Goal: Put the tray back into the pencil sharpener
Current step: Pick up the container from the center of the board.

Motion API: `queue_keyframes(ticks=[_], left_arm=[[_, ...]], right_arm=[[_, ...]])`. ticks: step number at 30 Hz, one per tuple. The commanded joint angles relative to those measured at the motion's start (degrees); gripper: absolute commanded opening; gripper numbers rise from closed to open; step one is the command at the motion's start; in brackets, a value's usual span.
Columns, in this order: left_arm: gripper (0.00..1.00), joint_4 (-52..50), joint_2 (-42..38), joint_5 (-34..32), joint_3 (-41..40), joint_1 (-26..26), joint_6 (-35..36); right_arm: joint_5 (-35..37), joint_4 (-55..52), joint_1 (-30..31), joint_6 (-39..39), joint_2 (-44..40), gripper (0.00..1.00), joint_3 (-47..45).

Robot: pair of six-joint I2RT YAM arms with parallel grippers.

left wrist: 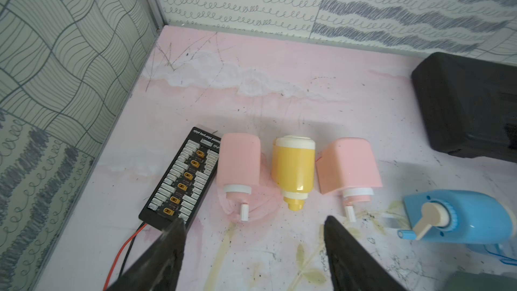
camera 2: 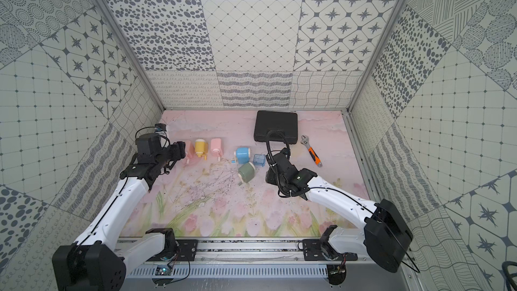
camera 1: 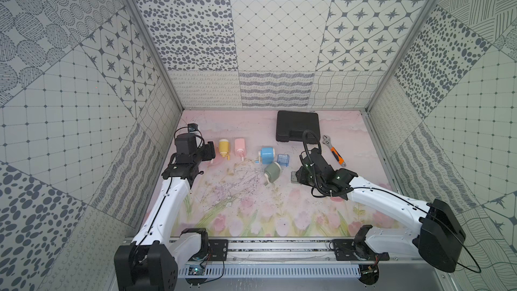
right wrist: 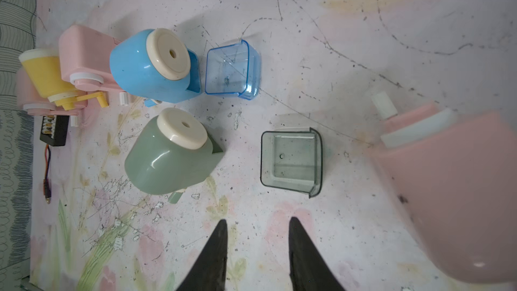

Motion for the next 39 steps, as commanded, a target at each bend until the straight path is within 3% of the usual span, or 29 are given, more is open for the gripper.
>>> queue_keyframes(ticks=[1,5,15,30,39], left_arm=[[0.75,7.56,-3.06,20.08,-1.39,0.08,0.56],[0.74,7.64,-5.4,24.48,-2.18,-1.63,3.11],[0.75,4.46,-5.65,21.97,-1.23,-7.78,10.16],[0.74,1.09,-4.28,22.17,0.9,-10.22,13.9],[0.73,-2.94,-2.47,21.36,3.09,-14.53,17.14]], right_arm=[[3.84,-7.08,-0.09,-2.02,4.41,0.39,4.02],[7.05,-9.51,-0.16,-0.64,9.01,0.39,6.7],[8.81,-11.07,-0.77,1.36,19.15,0.37,10.63],[8.23,-10.0,-2.79,-0.52,25.91,0.22,12.59],[1.67,-6.88,-2.54,-4.21,27.13,0.04,13.29]])
